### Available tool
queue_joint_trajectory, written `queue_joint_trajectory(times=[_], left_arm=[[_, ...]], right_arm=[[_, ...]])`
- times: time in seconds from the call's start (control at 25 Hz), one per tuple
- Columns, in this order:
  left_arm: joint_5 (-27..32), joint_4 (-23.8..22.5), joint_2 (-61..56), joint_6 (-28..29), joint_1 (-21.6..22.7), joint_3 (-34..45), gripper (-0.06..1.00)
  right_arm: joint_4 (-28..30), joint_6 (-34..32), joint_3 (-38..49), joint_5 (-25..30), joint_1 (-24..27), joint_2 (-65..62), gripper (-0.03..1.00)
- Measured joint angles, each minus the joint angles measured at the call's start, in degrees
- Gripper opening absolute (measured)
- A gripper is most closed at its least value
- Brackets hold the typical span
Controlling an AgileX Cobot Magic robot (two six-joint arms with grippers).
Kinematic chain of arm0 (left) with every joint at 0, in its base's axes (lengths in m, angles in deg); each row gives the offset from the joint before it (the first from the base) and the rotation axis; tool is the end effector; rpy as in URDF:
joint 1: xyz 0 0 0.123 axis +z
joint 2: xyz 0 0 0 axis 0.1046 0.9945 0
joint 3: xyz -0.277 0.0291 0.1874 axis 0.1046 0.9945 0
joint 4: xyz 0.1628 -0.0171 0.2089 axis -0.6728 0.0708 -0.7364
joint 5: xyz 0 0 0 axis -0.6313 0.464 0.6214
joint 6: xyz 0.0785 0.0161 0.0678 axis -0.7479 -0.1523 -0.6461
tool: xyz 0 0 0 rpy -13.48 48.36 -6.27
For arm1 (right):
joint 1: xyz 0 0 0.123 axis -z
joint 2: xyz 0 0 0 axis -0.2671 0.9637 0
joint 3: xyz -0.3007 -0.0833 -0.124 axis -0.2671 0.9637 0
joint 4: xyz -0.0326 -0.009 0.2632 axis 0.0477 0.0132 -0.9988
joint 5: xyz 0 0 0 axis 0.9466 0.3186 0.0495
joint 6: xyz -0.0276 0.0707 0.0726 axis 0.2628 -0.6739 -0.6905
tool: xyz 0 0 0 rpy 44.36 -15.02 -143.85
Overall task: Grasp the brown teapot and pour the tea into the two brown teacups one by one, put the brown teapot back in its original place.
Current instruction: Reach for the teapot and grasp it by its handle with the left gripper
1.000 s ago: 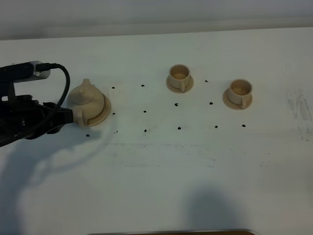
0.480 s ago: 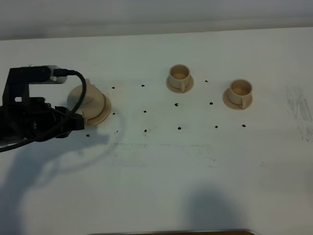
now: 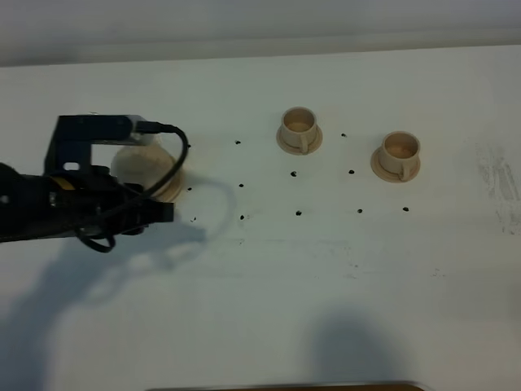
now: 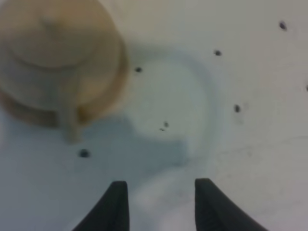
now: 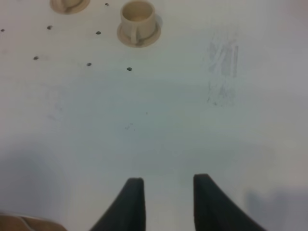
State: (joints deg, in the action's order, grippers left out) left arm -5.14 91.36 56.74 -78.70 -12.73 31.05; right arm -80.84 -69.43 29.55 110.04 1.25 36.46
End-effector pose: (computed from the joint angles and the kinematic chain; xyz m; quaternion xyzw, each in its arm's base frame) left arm 0.2703 -0.0992 0.2242 0.0679 0.9333 -0.1233 0.3303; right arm -0.0116 -0.0131 0.2836 -0.0768 0.8908 0.0198 0.4474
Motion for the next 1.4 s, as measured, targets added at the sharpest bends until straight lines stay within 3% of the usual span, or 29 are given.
queue_joint_trajectory(times=[0.16,0.36,0.52,0.72,0.96,1.12,1.4], left_arm=[[0.1,-2.5,3.4,2.1,-0.7,-2.0,0.4],[4.9,-17.6,5.2,14.5,-0.7,-5.9,0.4],[10.6,-25.7,4.9,20.8,-0.7,-9.0,0.4],[15.3,-27.8,2.9,25.3,-0.7,-9.5,0.4],[16.7,-35.3,2.5,38.6,-0.7,-9.5,0.4],[17.0,-37.3,2.5,44.8,-0.7,-9.5,0.4],[17.0,-37.7,2.5,43.2,-0.7,-9.5,0.4]], right_arm=[[0.0,0.0,0.0,0.0,0.0,0.0,0.24],[0.0,0.0,0.0,0.0,0.0,0.0,0.24],[0.0,0.0,0.0,0.0,0.0,0.0,0.24],[0.0,0.0,0.0,0.0,0.0,0.0,0.24],[0.0,0.0,0.0,0.0,0.0,0.0,0.24],[0.0,0.0,0.0,0.0,0.0,0.0,0.24],[0.0,0.0,0.0,0.0,0.0,0.0,0.24]])
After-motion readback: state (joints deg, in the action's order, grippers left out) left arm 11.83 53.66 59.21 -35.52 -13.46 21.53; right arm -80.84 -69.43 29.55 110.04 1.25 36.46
